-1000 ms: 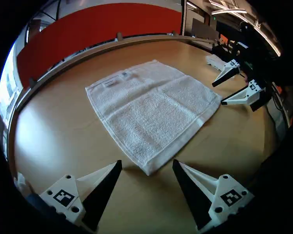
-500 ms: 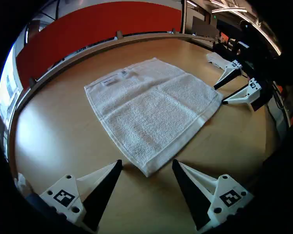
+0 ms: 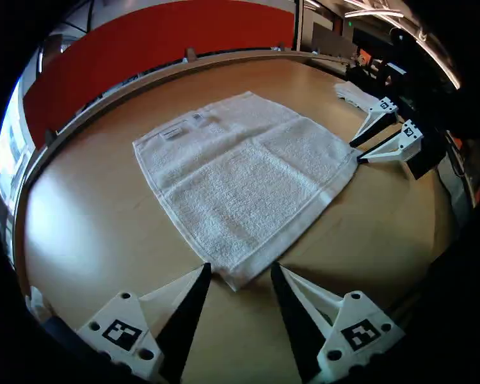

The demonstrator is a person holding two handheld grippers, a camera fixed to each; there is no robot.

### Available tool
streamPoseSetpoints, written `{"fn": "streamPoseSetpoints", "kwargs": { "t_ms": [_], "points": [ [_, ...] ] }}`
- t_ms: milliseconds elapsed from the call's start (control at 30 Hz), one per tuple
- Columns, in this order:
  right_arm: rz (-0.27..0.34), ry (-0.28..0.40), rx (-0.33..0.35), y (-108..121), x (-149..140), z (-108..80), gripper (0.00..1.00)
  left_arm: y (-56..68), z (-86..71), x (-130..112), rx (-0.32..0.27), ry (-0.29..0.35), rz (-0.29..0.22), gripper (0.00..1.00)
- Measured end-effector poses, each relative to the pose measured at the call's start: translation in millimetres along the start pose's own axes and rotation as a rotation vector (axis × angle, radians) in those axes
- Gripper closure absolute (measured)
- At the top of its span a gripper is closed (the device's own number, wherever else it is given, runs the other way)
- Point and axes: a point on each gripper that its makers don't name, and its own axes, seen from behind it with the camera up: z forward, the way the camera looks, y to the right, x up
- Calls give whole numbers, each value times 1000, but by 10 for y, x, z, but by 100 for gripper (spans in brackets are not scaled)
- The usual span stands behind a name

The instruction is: Fold towel

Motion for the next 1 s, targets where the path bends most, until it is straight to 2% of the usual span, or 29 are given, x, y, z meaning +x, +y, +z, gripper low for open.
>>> {"fn": "streamPoseSetpoints", "kwargs": {
  "t_ms": [133, 267, 467, 700, 1000],
  "points": [
    [4, -2, -1, 15, 3, 8, 75, -3, 1, 2, 5, -4, -5, 54],
    [4, 5, 5, -4, 19, 12, 83, -26, -1, 2, 14, -9, -20, 74],
    [5, 13, 5, -35, 50, 13, 89, -33, 0, 7, 10, -16, -26, 82],
    [6, 23, -5, -16, 75, -11, 91, -4, -40, 90, 0, 6, -8, 83],
    [20, 39, -9, -2, 135, -45, 91, 11, -60, 143, -5, 13, -17, 84]
  ]
}}
